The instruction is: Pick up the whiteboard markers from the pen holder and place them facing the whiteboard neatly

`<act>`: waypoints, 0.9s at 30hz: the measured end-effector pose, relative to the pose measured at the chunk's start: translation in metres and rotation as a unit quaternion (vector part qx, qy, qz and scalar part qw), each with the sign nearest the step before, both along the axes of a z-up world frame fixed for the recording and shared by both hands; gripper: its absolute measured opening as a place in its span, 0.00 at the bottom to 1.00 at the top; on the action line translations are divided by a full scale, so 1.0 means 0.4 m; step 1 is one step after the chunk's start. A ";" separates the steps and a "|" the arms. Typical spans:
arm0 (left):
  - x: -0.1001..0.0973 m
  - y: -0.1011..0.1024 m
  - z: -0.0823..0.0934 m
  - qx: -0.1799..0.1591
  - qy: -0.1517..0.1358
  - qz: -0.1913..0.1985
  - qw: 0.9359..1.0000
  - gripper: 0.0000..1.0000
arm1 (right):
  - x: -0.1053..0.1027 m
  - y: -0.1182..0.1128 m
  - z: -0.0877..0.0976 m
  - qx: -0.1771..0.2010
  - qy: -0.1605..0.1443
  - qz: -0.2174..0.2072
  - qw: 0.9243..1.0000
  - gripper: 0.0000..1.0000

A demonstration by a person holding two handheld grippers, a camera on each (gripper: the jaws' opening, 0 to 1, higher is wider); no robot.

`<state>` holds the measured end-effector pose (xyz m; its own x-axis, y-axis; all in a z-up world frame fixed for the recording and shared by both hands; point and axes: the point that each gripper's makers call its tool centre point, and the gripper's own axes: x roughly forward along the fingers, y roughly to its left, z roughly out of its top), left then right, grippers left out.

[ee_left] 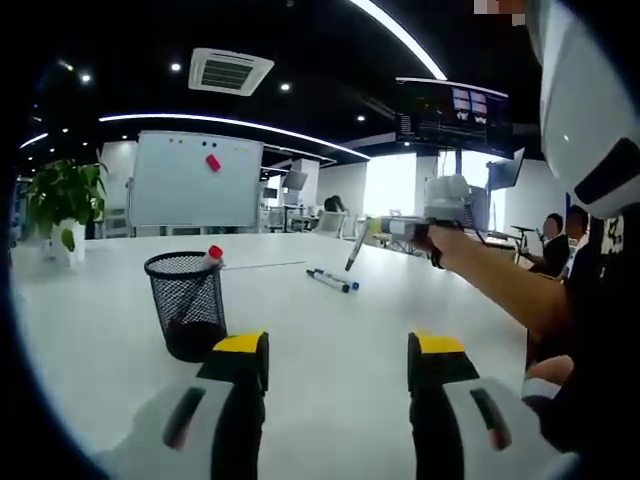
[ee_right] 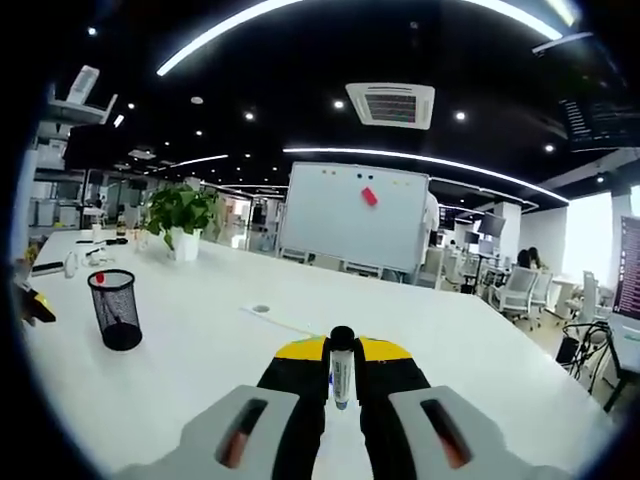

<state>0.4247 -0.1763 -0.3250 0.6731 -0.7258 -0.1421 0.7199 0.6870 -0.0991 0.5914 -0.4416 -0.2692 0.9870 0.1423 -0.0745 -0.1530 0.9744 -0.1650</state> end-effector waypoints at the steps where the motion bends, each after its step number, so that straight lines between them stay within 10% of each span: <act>1: 0.000 0.000 0.000 0.000 0.000 0.000 1.000 0.57 | 0.000 0.000 0.001 0.001 -0.001 -0.001 1.000 0.13; 27: -0.002 0.000 0.000 0.003 0.001 0.002 1.000 0.57 | 0.012 -0.002 -0.018 -0.005 0.002 0.002 1.000 0.13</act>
<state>0.4239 -0.1763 -0.3250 0.6751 -0.7227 -0.1479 0.7176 0.6899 -0.0955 0.5964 -0.4425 -0.2764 0.9862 0.1454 -0.0792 -0.1573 0.9721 -0.1742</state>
